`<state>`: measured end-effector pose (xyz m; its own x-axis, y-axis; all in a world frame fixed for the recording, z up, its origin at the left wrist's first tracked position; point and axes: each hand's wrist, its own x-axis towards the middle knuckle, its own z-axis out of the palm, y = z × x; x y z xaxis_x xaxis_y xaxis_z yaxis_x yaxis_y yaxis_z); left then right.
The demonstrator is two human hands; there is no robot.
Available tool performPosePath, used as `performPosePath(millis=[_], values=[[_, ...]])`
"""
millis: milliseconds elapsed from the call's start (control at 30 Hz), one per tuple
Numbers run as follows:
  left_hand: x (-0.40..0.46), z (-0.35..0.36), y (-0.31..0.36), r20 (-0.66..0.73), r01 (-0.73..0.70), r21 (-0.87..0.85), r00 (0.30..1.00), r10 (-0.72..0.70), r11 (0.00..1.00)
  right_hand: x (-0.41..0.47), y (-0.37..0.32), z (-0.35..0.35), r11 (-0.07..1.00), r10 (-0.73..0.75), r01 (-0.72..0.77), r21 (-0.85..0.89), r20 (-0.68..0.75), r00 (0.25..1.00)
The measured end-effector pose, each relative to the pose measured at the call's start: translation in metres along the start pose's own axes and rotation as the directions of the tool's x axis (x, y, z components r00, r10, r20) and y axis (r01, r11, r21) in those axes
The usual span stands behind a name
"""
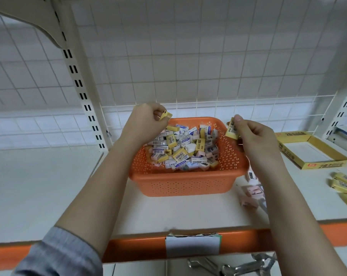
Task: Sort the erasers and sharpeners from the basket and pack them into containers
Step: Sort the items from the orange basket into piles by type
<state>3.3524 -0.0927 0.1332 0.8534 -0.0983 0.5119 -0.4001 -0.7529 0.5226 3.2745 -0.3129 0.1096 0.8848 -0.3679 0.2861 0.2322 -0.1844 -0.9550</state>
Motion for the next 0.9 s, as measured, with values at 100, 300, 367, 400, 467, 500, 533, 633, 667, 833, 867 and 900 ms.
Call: performPosePath(millis=[100, 300, 367, 400, 467, 500, 533, 633, 667, 833, 867, 900], values=[[-0.016, 0.002, 0.02, 0.005, 0.012, -0.085, 1.0, -0.012, 0.996, -0.002, 0.003, -0.008, 0.999, 0.007, -0.006, 0.038, -0.034, 0.999], [-0.046, 0.022, 0.063, 0.015, 0.018, -0.106, 1.0, -0.016, 0.994, -0.003, 0.009, -0.042, 0.996, 0.033, -0.025, 0.087, -0.087, 0.996], [-0.056, 0.034, 0.082, 0.016, 0.008, -0.1, 1.0, -0.006, 0.995, -0.002, 0.011, -0.065, 0.994, 0.044, -0.035, 0.1, -0.094, 0.995], [-0.061, 0.039, 0.091, 0.008, 0.004, -0.1, 1.0, -0.003, 0.995, -0.001, 0.012, -0.076, 0.994, 0.051, -0.041, 0.105, -0.096, 0.994], [-0.071, 0.052, 0.113, -0.028, 0.011, -0.11, 1.0, -0.014, 0.994, 0.0, 0.015, -0.107, 0.996, 0.049, -0.04, 0.086, -0.105, 0.993], [-0.077, 0.06, 0.124, -0.051, 0.023, -0.122, 0.998, -0.03, 0.992, 0.002, 0.017, -0.125, 0.997, 0.044, -0.037, 0.063, -0.109, 0.993], [-0.083, 0.069, 0.136, -0.071, 0.038, -0.137, 0.996, -0.048, 0.99, 0.004, 0.02, -0.144, 0.999, 0.041, -0.036, 0.041, -0.112, 0.993], [-0.102, 0.097, 0.174, -0.107, 0.078, -0.164, 0.99, -0.096, 0.983, 0.012, 0.03, -0.201, 0.999, 0.033, -0.035, -0.022, -0.093, 0.995], [-0.109, 0.106, 0.186, -0.103, 0.088, -0.171, 0.989, -0.107, 0.981, 0.015, 0.034, -0.218, 0.998, 0.036, -0.039, -0.042, -0.083, 0.996], [-0.134, 0.144, 0.239, -0.038, 0.162, -0.257, 0.983, -0.177, 0.953, 0.027, 0.072, -0.282, 0.967, 0.076, -0.091, -0.238, -0.072, 0.995], [-0.138, 0.149, 0.246, -0.029, 0.175, -0.266, 0.981, -0.19, 0.948, 0.028, 0.081, -0.29, 0.948, 0.08, -0.097, -0.304, -0.067, 0.995], [-0.142, 0.153, 0.252, -0.02, 0.185, -0.272, 0.98, -0.198, 0.944, 0.028, 0.09, -0.297, 0.92, 0.091, -0.107, -0.376, -0.062, 0.994]])
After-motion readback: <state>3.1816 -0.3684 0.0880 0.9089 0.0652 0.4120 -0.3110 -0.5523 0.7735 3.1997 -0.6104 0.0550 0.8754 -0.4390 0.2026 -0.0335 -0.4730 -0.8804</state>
